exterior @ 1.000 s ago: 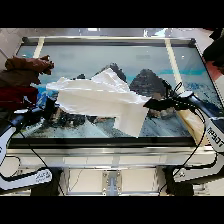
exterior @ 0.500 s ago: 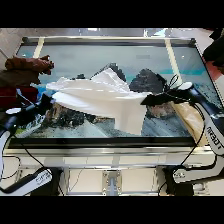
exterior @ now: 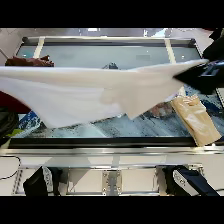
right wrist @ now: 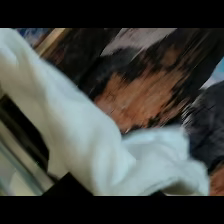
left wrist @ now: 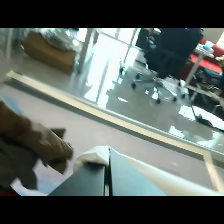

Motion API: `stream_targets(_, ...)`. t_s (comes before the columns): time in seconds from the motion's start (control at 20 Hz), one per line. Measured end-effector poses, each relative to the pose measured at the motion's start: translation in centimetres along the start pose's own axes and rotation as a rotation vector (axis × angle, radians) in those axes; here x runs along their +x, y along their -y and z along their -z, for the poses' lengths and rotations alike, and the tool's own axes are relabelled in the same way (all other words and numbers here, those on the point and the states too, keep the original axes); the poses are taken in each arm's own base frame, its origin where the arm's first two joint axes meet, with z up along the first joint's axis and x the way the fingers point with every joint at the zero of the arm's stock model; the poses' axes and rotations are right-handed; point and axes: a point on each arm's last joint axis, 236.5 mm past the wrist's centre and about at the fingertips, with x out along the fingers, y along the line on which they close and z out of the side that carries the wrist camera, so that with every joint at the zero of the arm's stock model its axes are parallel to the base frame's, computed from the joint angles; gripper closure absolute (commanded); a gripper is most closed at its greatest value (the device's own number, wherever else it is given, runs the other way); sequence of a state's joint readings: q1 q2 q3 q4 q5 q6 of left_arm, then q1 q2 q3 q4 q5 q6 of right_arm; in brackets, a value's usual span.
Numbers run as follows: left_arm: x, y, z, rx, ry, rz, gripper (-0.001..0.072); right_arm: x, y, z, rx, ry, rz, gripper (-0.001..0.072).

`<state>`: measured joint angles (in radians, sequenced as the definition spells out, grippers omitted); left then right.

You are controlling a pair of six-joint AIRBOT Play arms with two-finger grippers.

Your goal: Fold the shirts.

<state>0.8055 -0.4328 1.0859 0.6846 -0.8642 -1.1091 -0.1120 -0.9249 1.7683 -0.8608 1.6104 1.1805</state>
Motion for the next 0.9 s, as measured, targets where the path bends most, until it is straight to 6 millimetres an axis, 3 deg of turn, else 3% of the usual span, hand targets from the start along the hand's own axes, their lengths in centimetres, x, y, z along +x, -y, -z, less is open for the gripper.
stream_targets(0.1,-1.6,1.5,-4.4,0.093,0.048,-0.014,0.0697,-4.8,-0.8,-3.3,-0.094,0.131,0.145,0.0698)
stream_targets(0.2,-1.4,2.6,-6.2,0.131,0.03,0.019,0.0698,-7.2,-0.6,-4.6,-0.121,0.187,0.236,0.0698)
stream_targets(0.3,0.1,3.0,-5.9,0.126,-0.03,0.069,0.0698,-6.8,1.1,-4.4,-0.09,0.163,0.277,0.0698)
stream_targets(0.35,1.3,2.9,-4.9,0.112,-0.081,0.097,0.0697,-5.7,2.3,-4.0,-0.057,0.129,0.273,0.0698)
stream_targets(0.45,4.5,3.0,-0.9,0.075,-0.25,0.185,0.0697,-2.0,5.5,-2.2,0.036,0.025,0.251,0.0697)
stream_targets(0.55,8.0,3.0,4.4,0.069,-0.431,0.248,0.0697,2.8,8.8,0.4,0.138,-0.102,0.202,0.0697)
stream_targets(0.75,16.8,2.8,17.3,0.152,-0.732,0.266,0.0697,13.7,14.9,8.3,0.365,-0.36,0.087,0.0696)
stream_targets(0.9,23.7,4.0,24.9,0.204,-0.759,0.234,0.0697,21.4,19.0,13.7,0.509,-0.45,0.042,0.0695)
